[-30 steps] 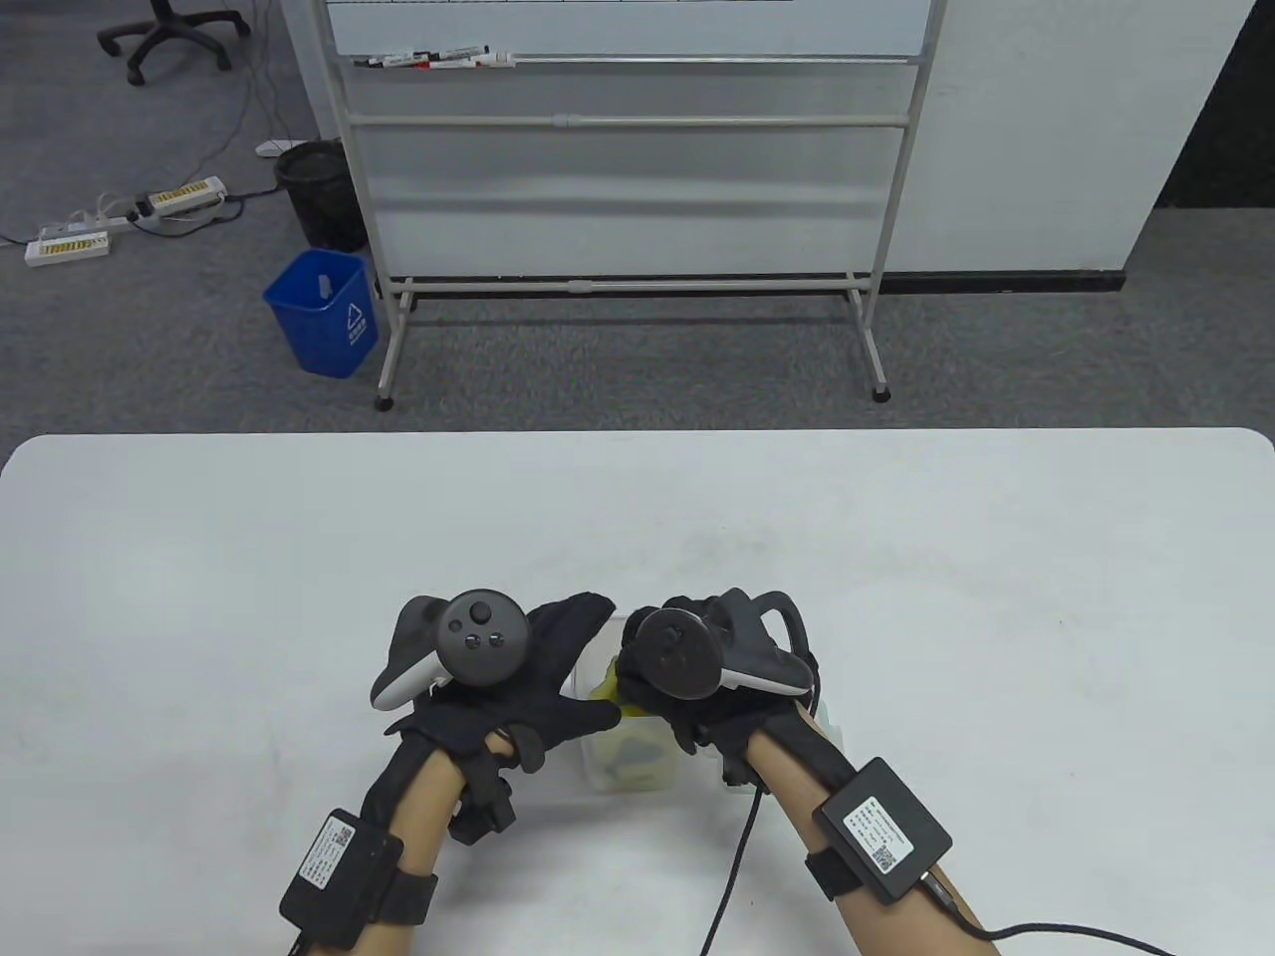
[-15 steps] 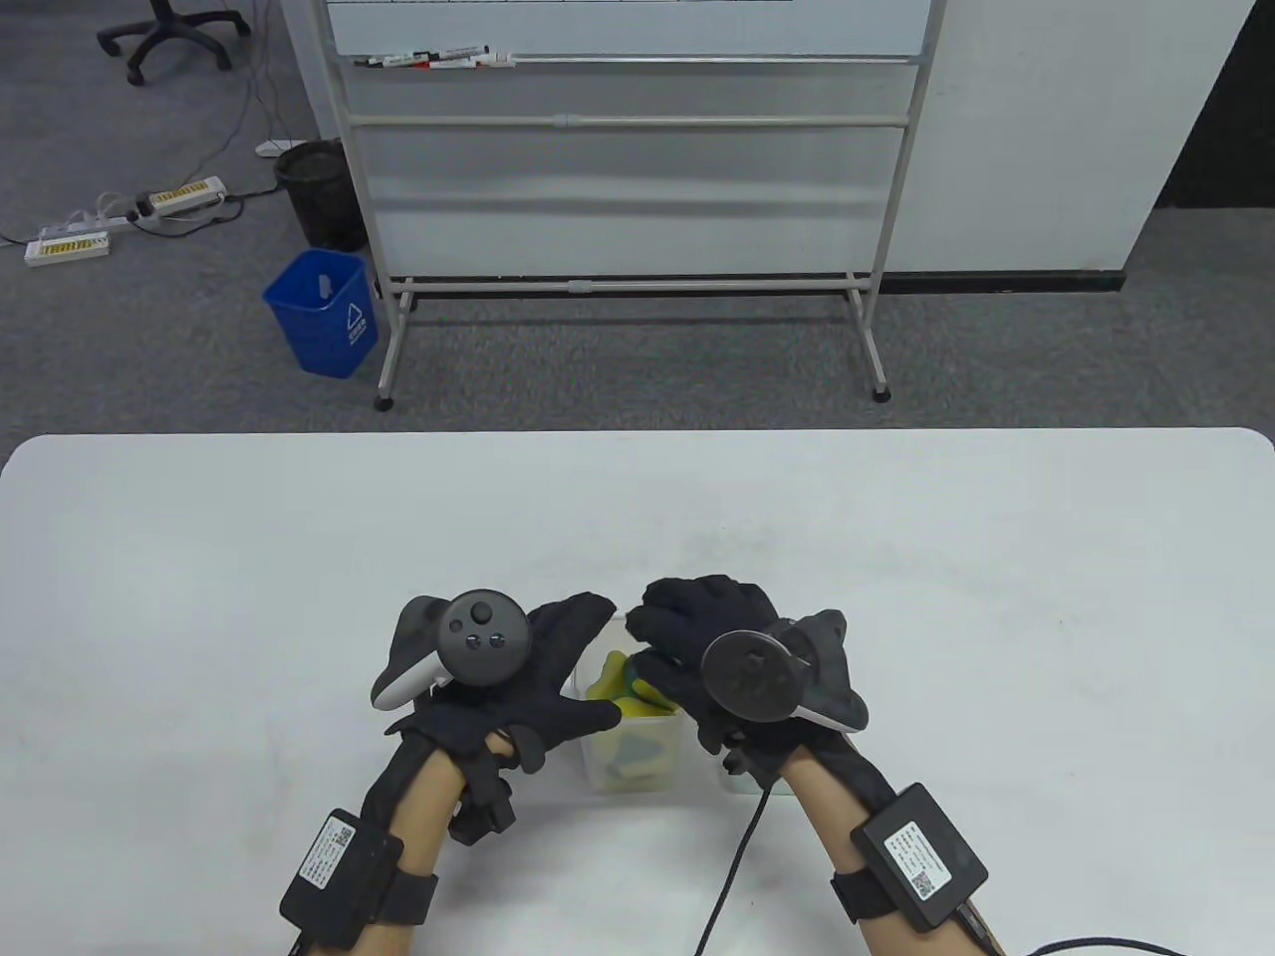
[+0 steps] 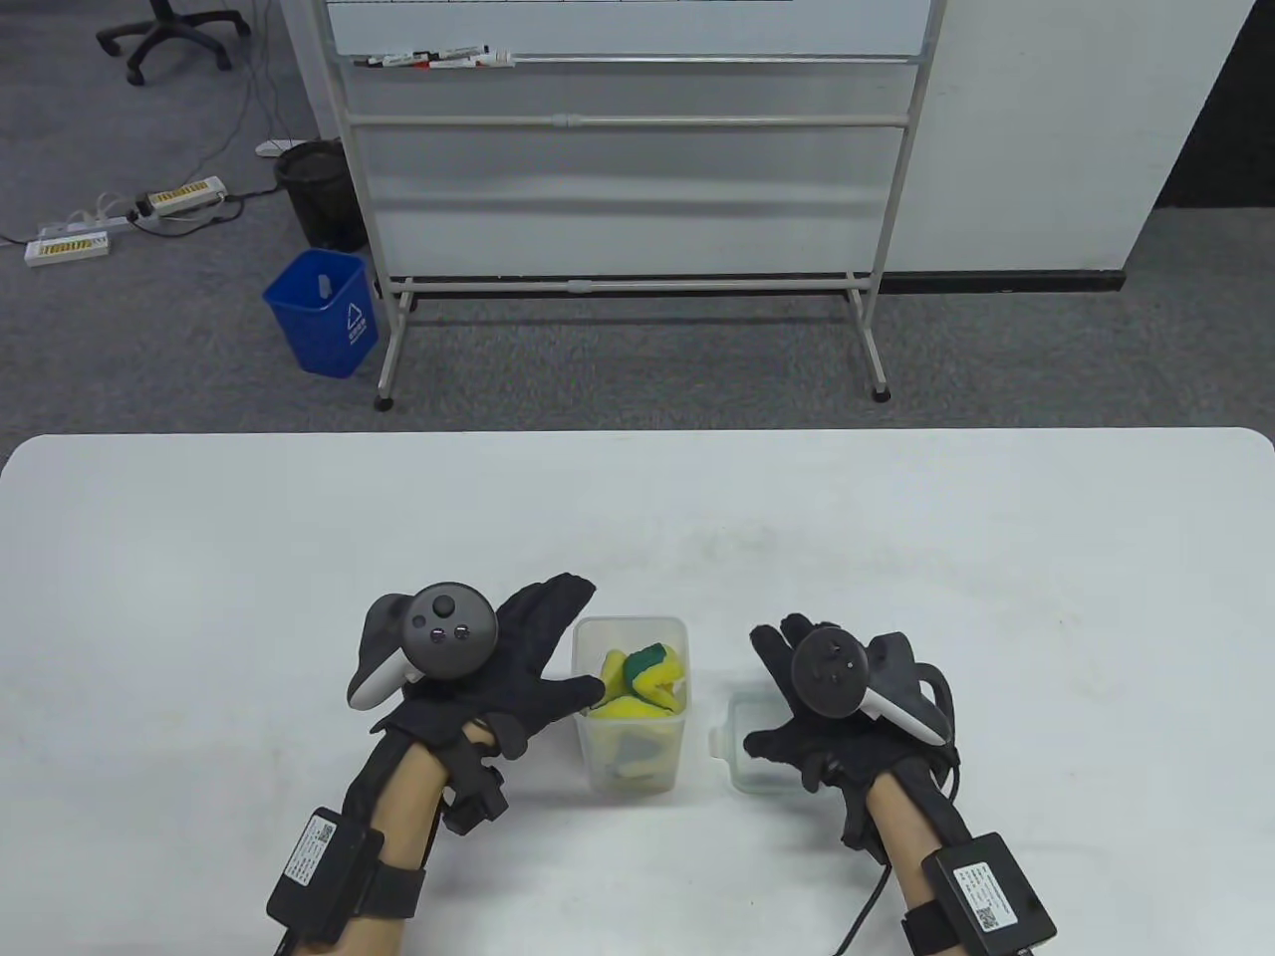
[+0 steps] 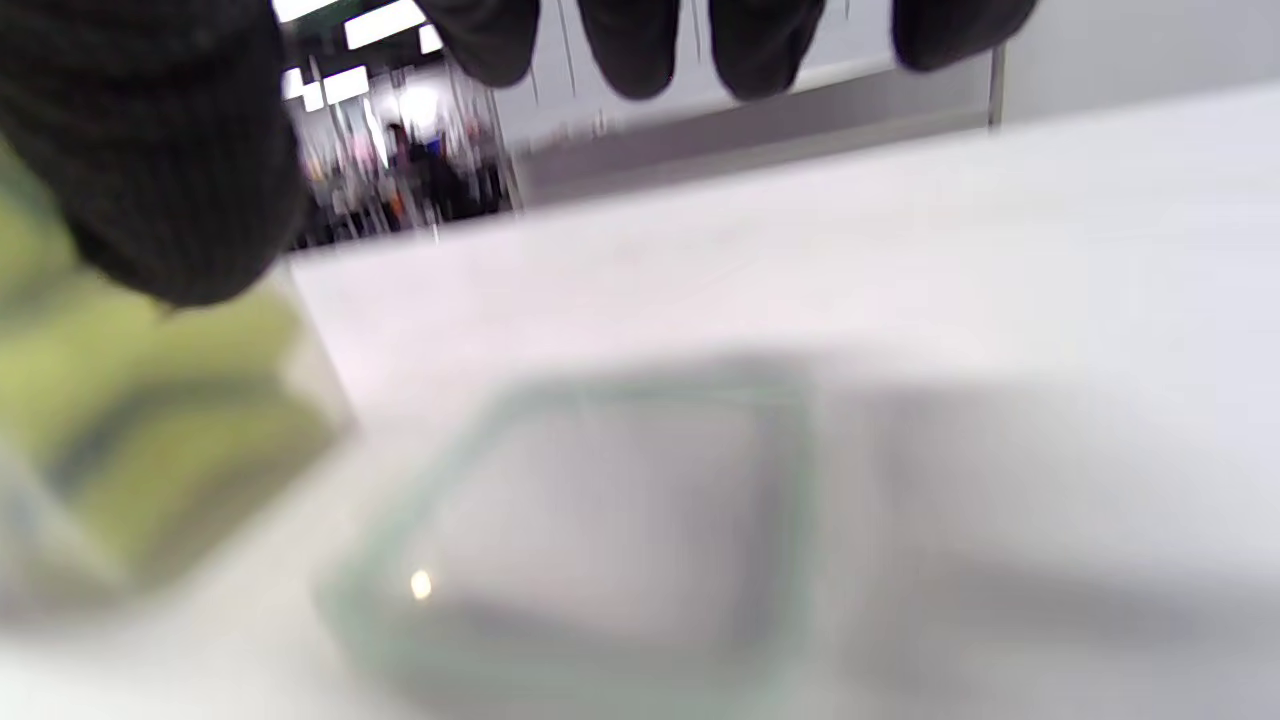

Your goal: Squeeze sponges into plastic airtight container

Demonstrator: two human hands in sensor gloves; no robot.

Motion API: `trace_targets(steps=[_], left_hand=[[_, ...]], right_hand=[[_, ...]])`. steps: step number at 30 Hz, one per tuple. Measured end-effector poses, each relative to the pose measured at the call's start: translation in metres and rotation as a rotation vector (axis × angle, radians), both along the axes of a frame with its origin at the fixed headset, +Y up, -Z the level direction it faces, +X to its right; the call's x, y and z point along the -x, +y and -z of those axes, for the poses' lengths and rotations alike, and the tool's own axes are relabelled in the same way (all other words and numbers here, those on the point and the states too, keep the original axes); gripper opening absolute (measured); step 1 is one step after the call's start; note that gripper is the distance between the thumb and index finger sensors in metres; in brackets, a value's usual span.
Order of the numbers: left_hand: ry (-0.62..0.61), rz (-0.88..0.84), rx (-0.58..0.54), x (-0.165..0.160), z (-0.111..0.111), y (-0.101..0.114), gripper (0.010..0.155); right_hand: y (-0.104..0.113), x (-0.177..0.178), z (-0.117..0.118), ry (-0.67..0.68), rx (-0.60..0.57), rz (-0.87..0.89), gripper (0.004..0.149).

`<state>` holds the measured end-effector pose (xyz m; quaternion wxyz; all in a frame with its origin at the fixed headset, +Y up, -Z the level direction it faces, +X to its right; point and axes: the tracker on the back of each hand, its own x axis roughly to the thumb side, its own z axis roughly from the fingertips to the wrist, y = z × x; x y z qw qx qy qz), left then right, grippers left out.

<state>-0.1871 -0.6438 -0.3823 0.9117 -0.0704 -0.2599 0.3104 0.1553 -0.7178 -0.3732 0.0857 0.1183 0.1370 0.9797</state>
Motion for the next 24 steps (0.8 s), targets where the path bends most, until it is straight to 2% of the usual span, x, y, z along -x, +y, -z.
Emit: trace_targets(steps=[3,10,19,24], left_hand=[[0.069,-0.013,-0.007,0.015,0.003,0.000,0.089],[0.178,-0.003,0.014,0.040,0.008,-0.004,0.087],[0.261,-0.028,0.004,0.049,0.008,-0.004,0.082],[0.268,-0.036,-0.001,0.049,0.008,-0.004,0.082]], right_hand=[[-0.026,0.004,0.001,0.039,0.113,-0.096,0.109],[-0.046,0.004,0.006,0.051,0.177,-0.140,0.113],[-0.042,0.011,0.002,0.070,-0.050,-0.173,0.111],[-0.040,0.010,0.003,0.049,-0.125,-0.165,0.111]])
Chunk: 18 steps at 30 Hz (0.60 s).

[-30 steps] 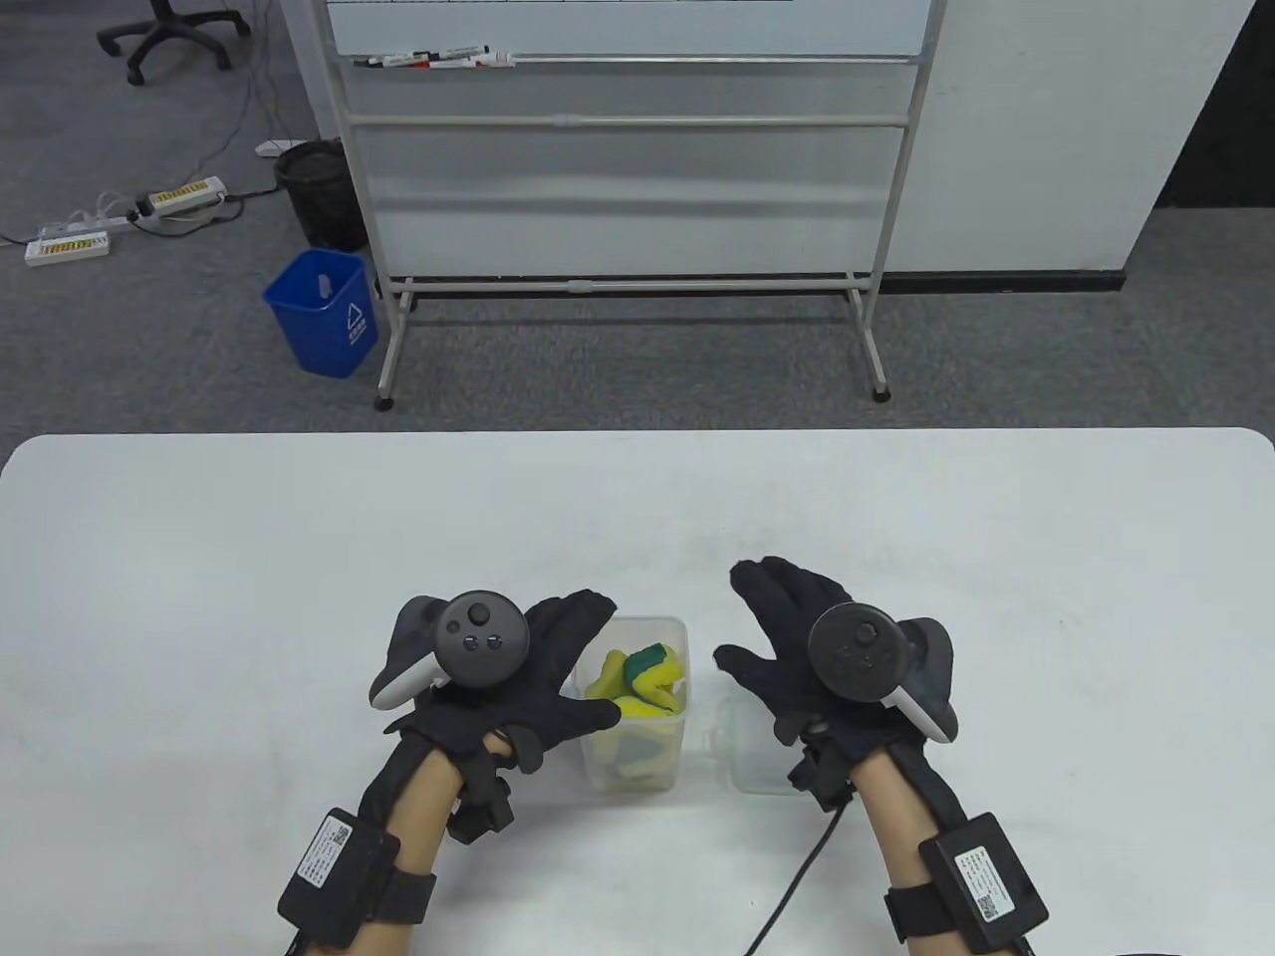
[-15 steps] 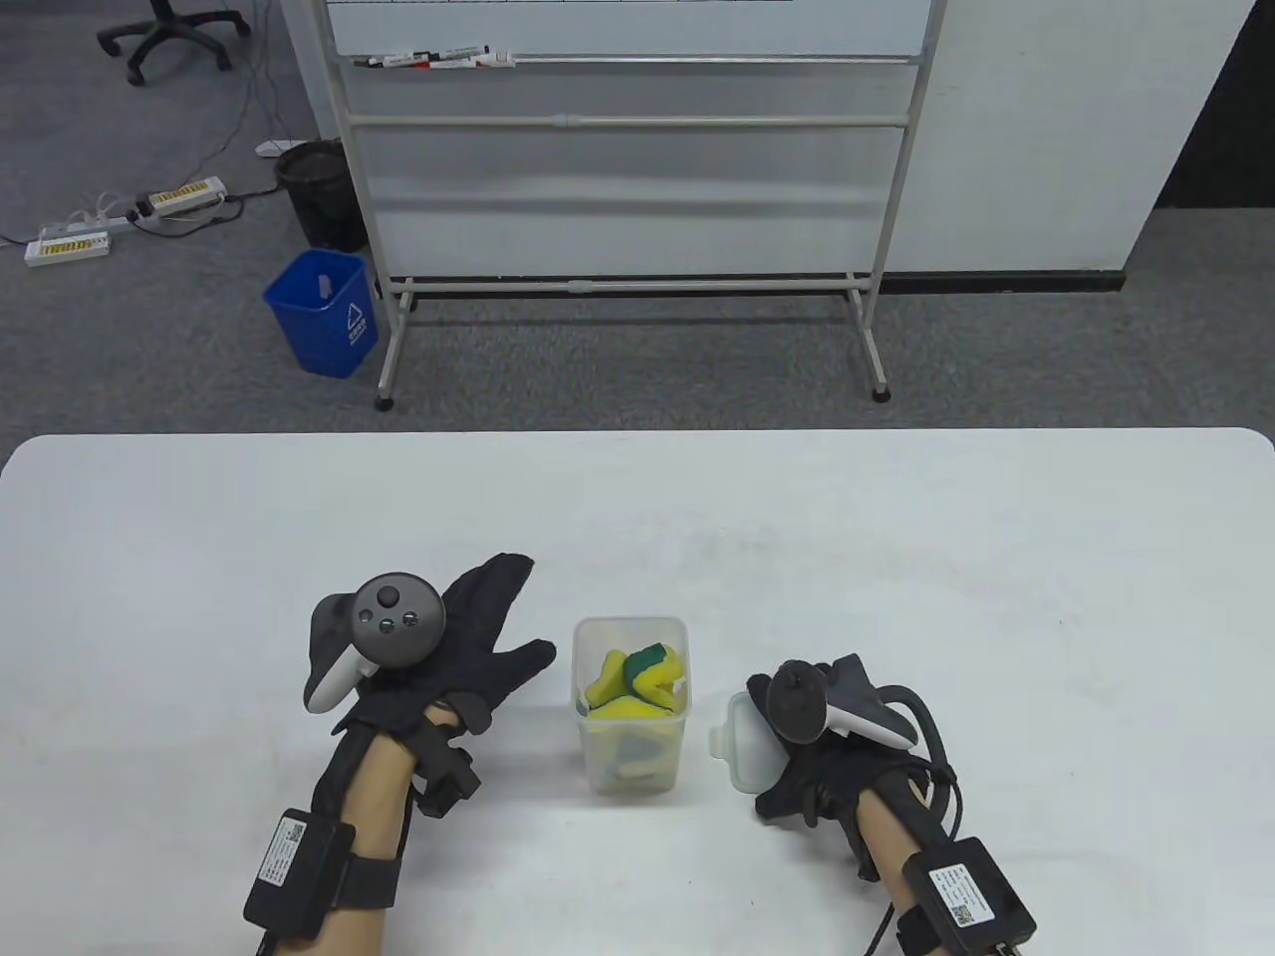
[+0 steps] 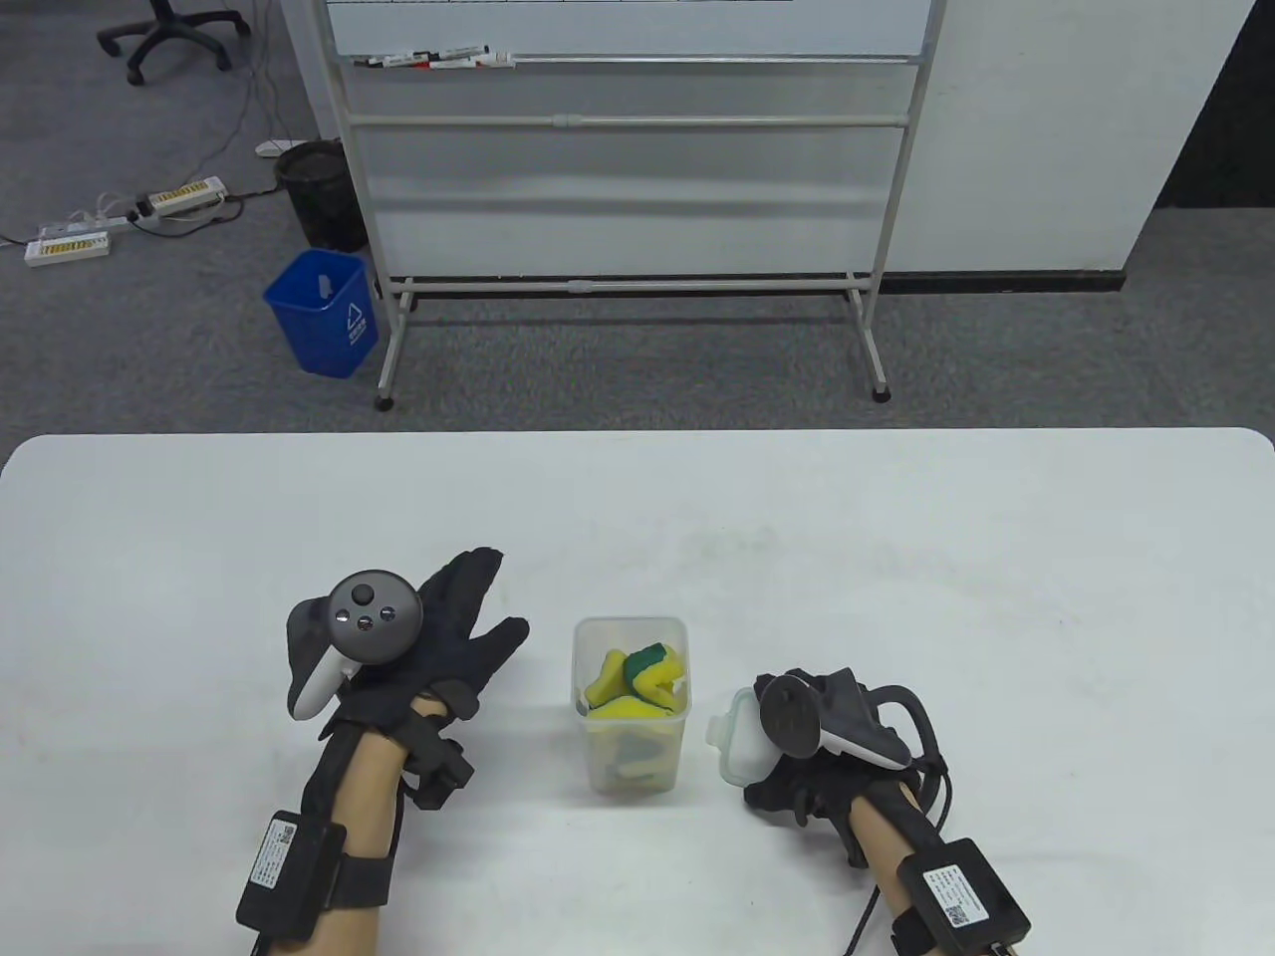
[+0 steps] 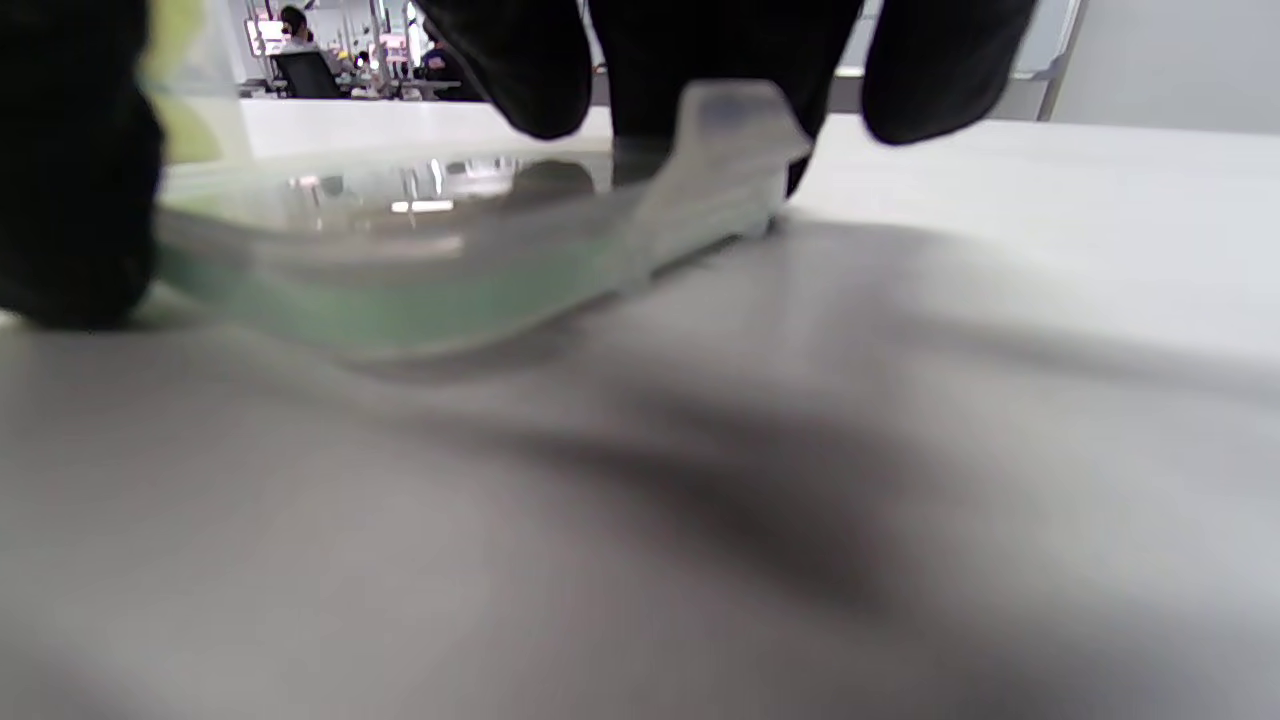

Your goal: Squeeze sponges into plastic airtight container

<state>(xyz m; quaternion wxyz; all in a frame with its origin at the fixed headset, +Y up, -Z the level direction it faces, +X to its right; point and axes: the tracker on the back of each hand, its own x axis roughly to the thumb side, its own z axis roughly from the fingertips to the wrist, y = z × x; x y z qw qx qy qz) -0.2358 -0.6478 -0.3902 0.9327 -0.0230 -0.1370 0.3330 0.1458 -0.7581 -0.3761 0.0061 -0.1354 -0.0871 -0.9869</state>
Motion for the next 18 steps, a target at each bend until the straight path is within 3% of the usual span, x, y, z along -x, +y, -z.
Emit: trace_targets(steps=[5,9,18], left_hand=[[-0.009,-0.012,-0.009,-0.002,-0.001,0.003,0.082],[-0.016,-0.024,-0.024,-0.004,-0.003,0.006,0.082],[-0.022,-0.080,-0.096,-0.011,-0.011,0.020,0.079]], right_hand=[[0.017,-0.014,0.001,-0.074,-0.072,0.126,0.112],[0.039,-0.022,-0.002,-0.120,-0.194,0.205,0.113],[0.113,-0.014,-0.020,-0.174,-0.469,0.311,0.112]])
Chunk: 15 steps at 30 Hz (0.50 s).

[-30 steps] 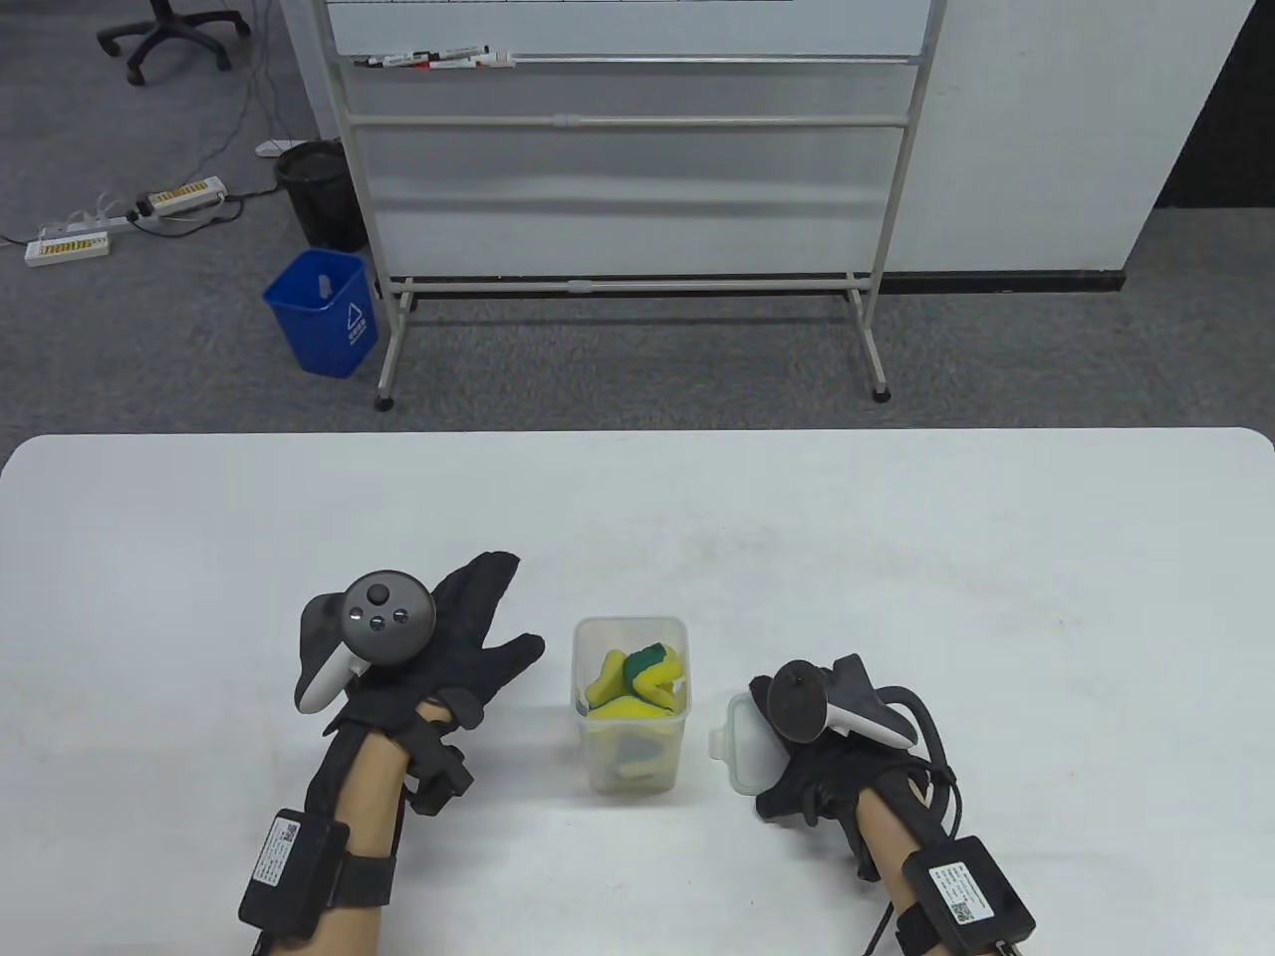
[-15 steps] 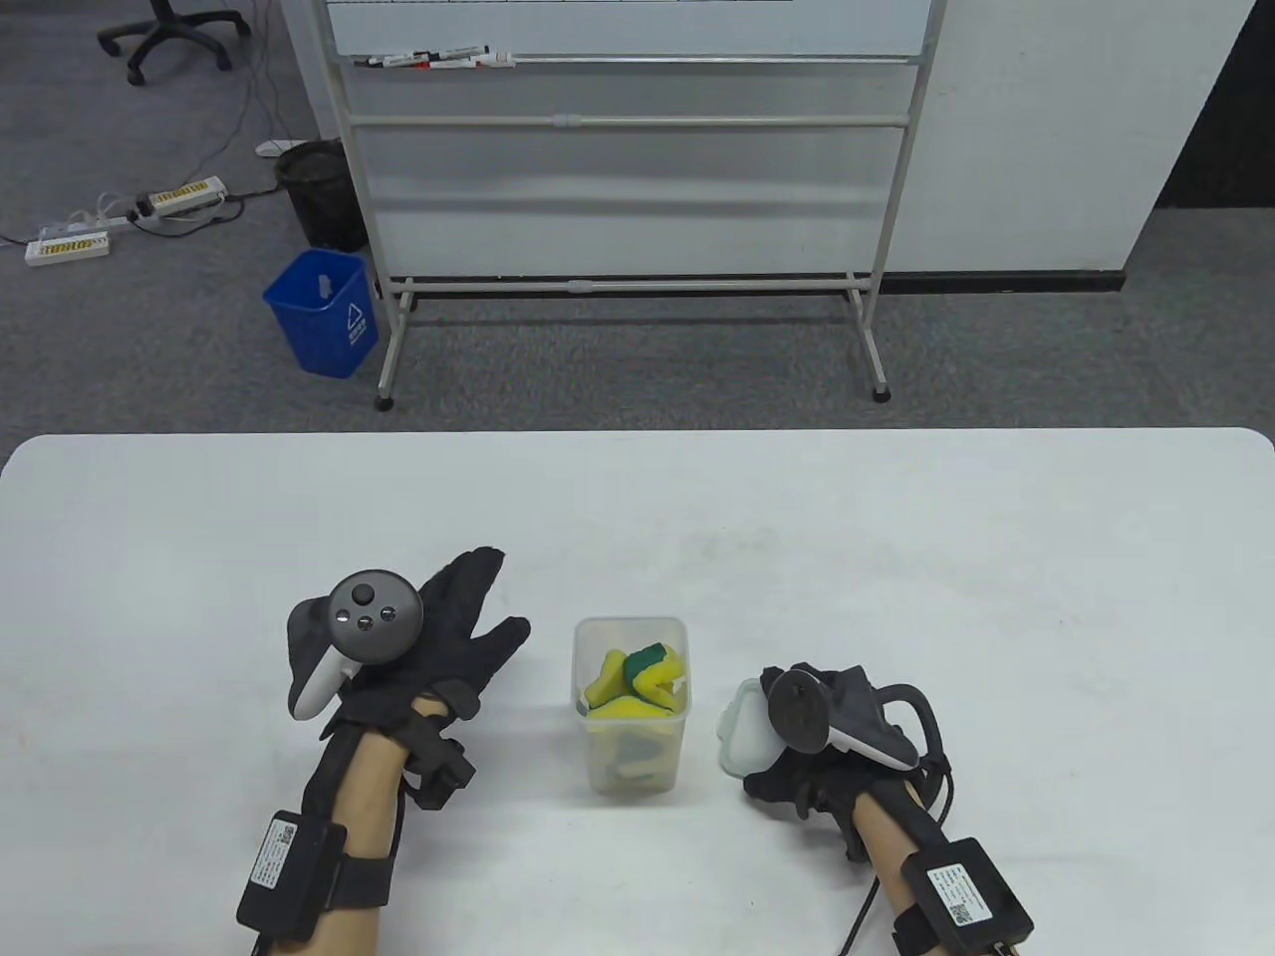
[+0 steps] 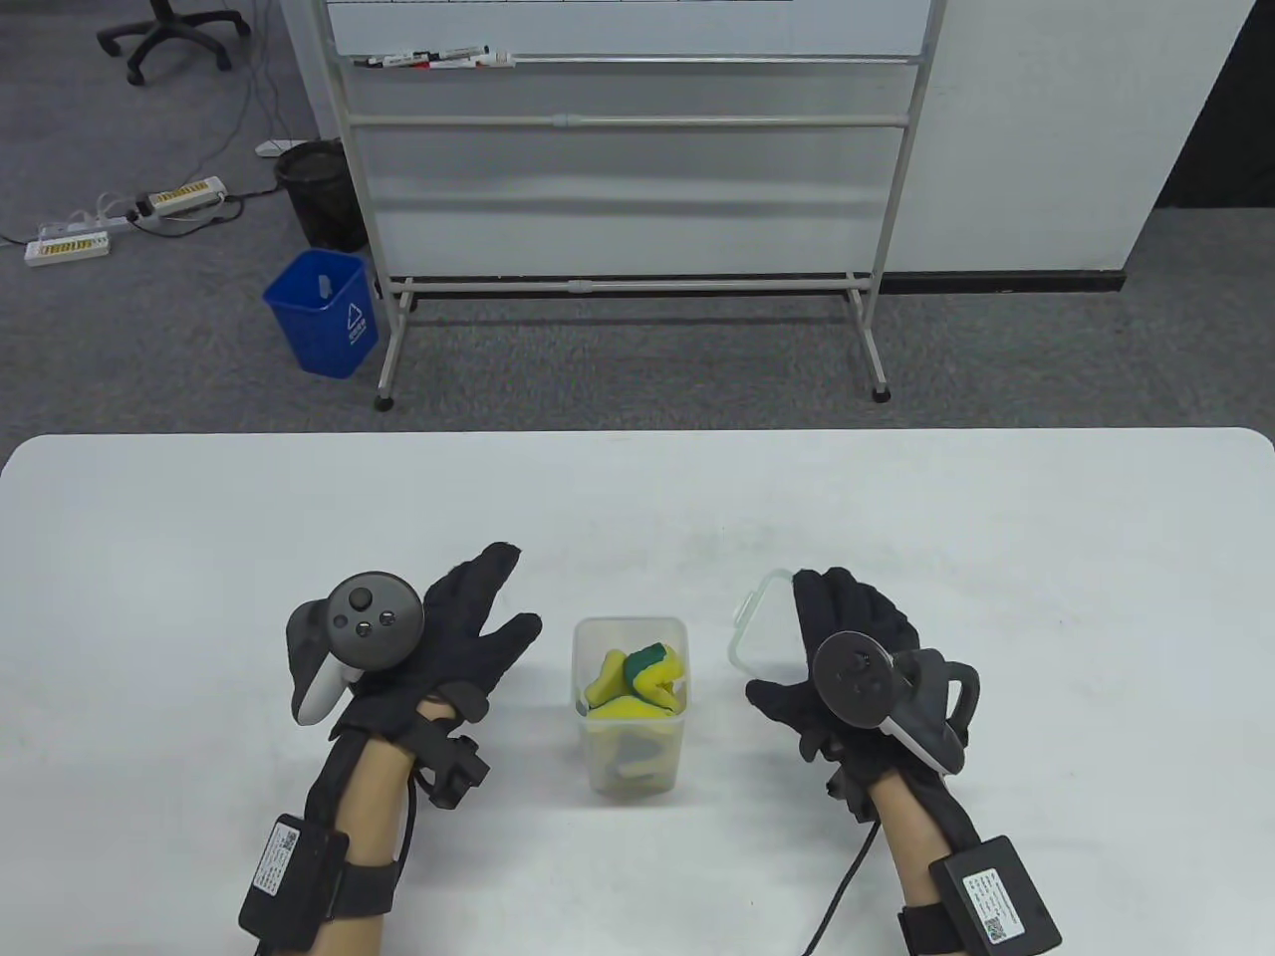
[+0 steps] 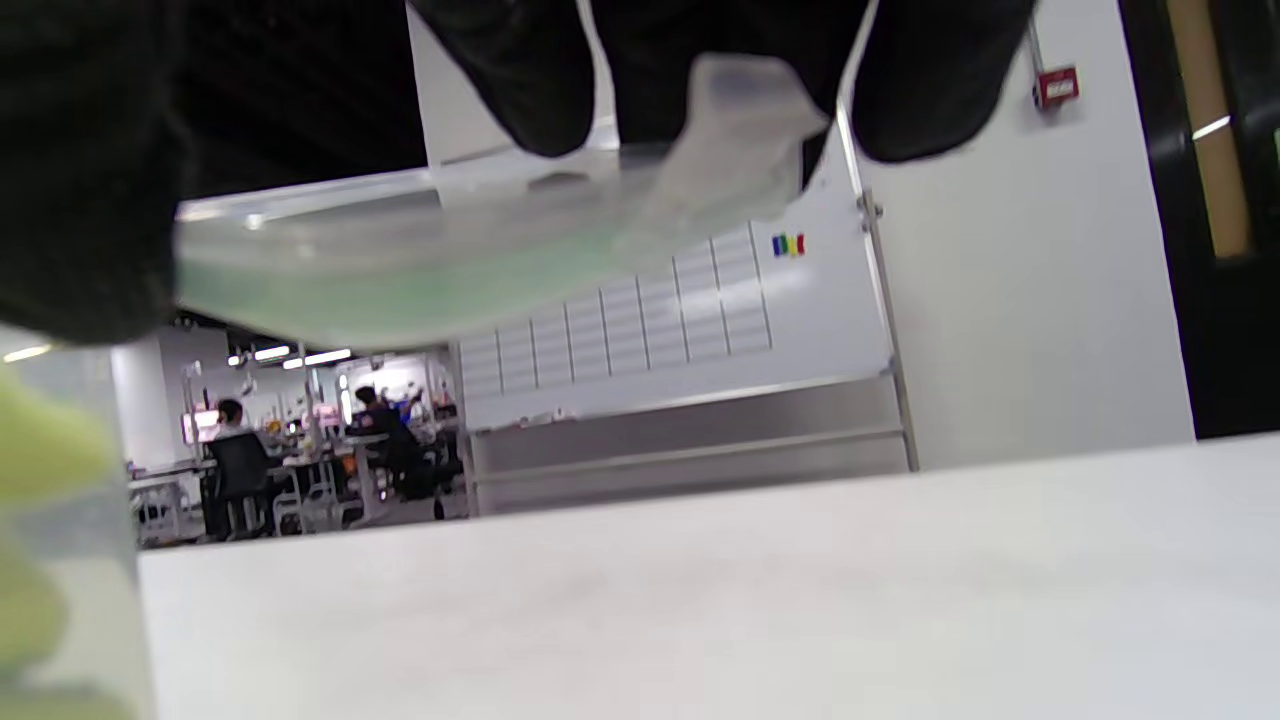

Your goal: Squeeze sponges into plastic airtight container

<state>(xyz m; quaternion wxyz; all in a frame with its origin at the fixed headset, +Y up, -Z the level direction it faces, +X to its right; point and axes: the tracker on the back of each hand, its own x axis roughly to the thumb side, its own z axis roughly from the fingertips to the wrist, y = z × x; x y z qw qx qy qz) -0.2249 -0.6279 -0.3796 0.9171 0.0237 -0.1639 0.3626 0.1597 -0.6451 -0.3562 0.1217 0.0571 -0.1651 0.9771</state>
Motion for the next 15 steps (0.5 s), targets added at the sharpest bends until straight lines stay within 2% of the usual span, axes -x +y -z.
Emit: trace_targets(steps=[8,15], left_hand=[[-0.012,-0.064,-0.060,-0.004,-0.008,0.013,0.077],[-0.055,-0.124,-0.101,-0.011,-0.018,0.026,0.076]], right_hand=[[0.063,0.012,-0.015,0.026,-0.217,0.129,0.111],[0.089,0.034,-0.035,0.097,-0.324,0.135,0.111]])
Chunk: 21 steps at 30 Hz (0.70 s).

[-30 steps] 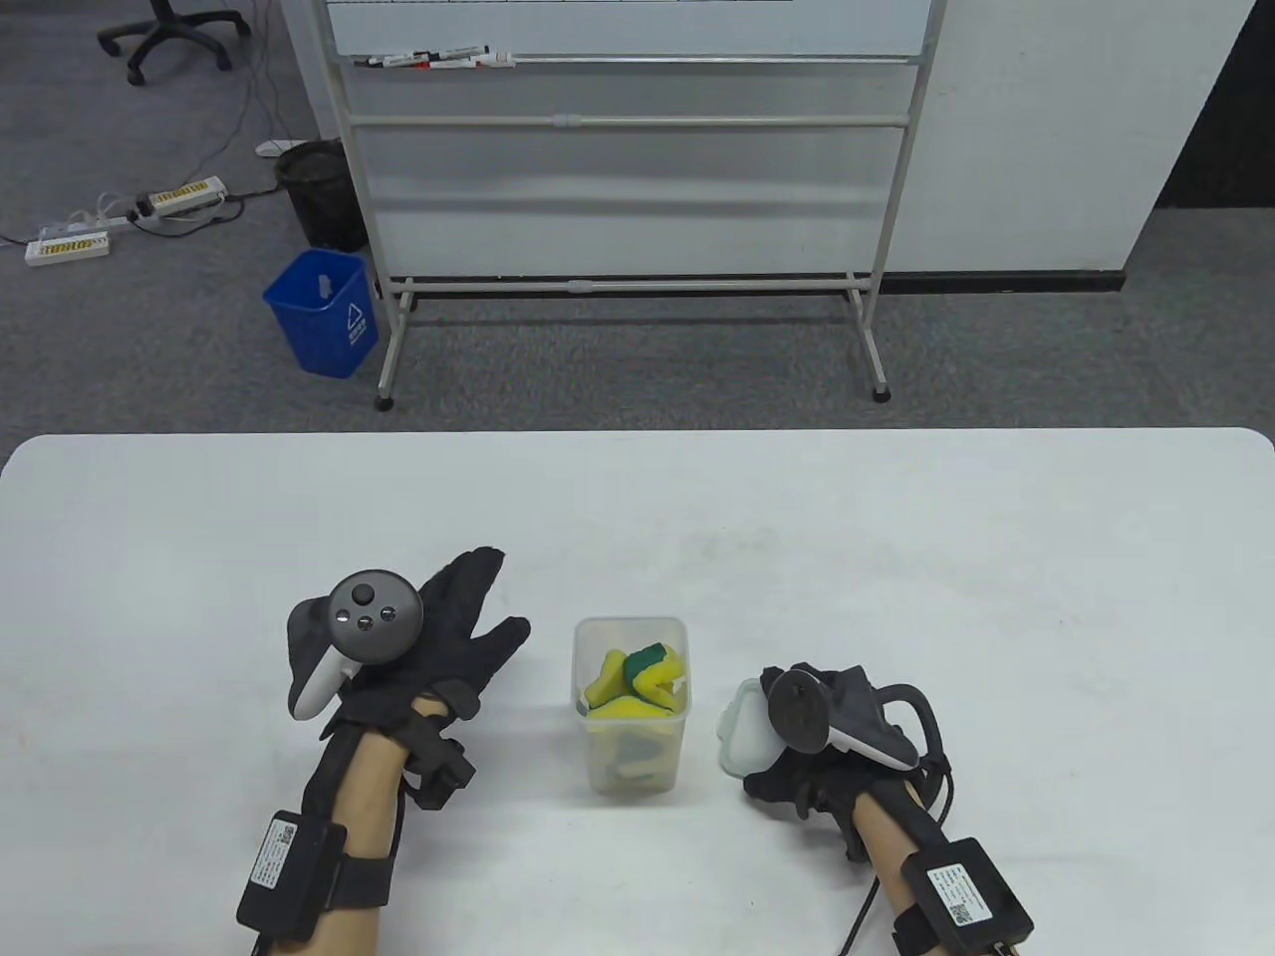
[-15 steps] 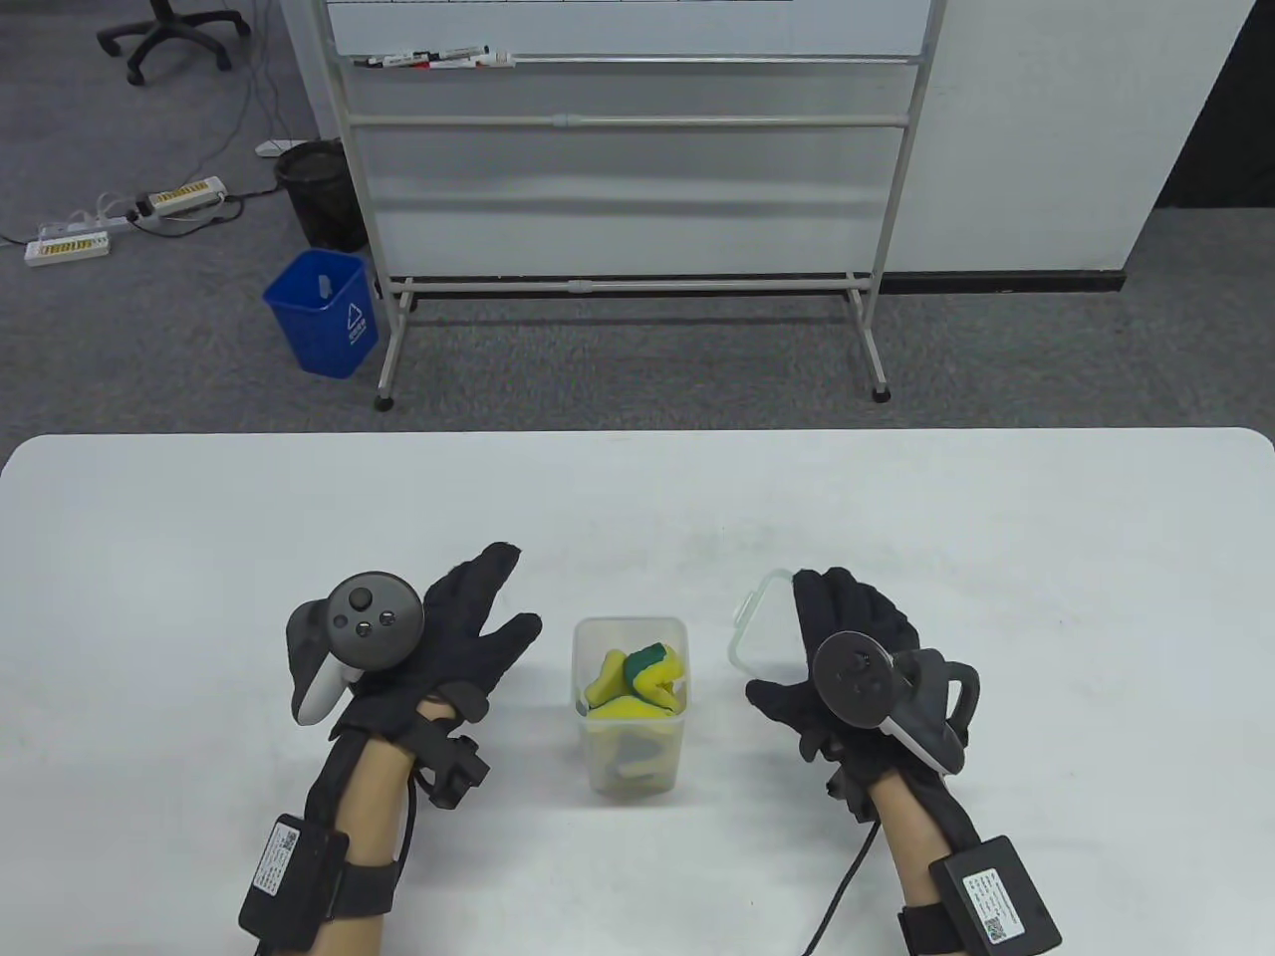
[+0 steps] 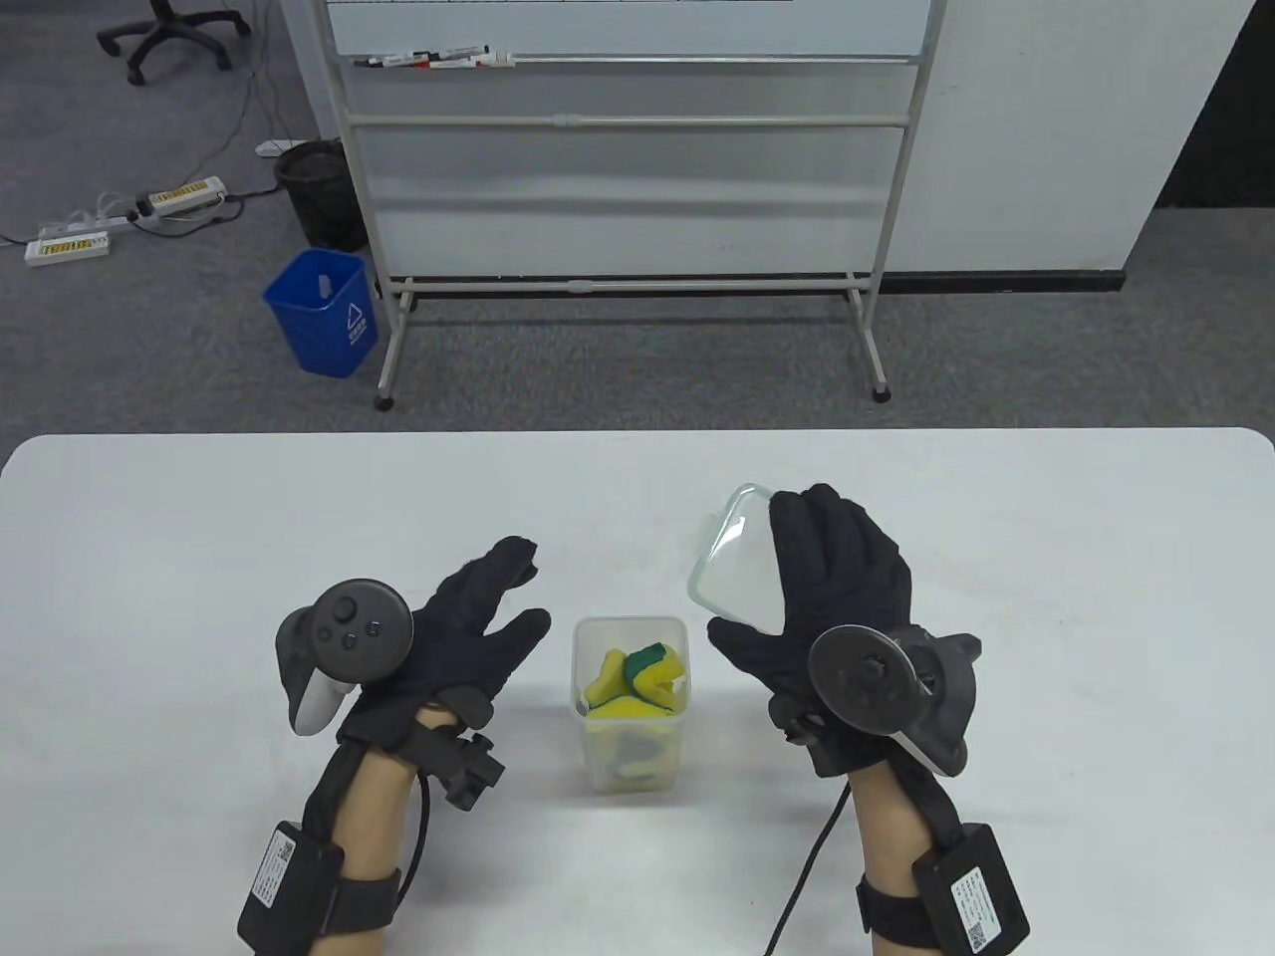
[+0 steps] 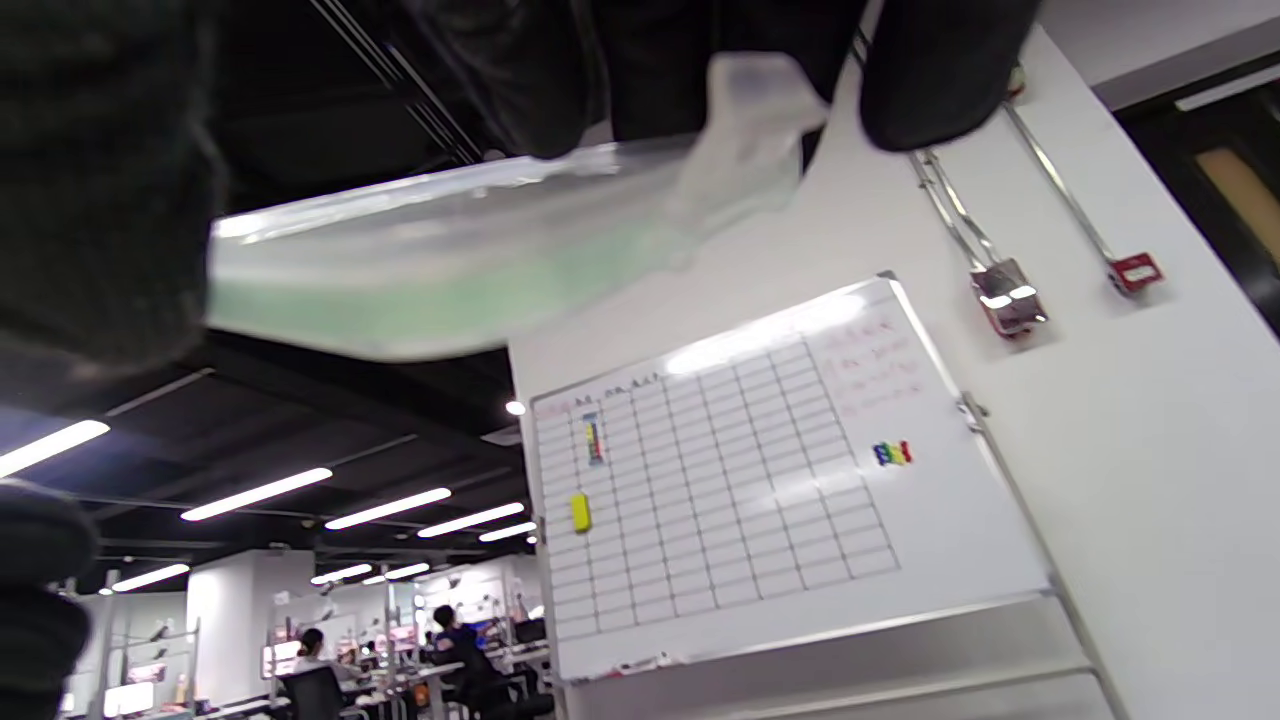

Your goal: Squeeze sponges into plastic airtight container

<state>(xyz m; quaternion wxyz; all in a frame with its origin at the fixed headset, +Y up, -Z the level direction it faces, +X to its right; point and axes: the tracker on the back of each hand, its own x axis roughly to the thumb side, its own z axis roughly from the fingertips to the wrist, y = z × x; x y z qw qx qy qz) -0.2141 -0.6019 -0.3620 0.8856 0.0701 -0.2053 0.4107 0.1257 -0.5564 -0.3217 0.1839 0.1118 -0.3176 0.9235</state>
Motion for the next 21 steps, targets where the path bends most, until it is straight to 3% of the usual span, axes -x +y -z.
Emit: trace_targets(steps=[7,9,14,21], left_hand=[[-0.139,-0.122,-0.035,-0.018,-0.012,0.013,0.079],[-0.206,-0.164,-0.003,-0.023,-0.014,0.013,0.086],[-0.267,-0.262,0.074,-0.031,-0.011,0.006,0.084],[-0.262,-0.344,0.156,-0.034,-0.006,-0.003,0.062]], right_hand=[[0.008,0.029,-0.019,0.111,-0.075,-0.087,0.111],[0.008,0.039,-0.023,0.157,-0.092,-0.132,0.111],[0.005,0.056,-0.030,0.245,-0.098,-0.194,0.111],[-0.005,0.077,-0.033,0.279,-0.114,-0.302,0.111]])
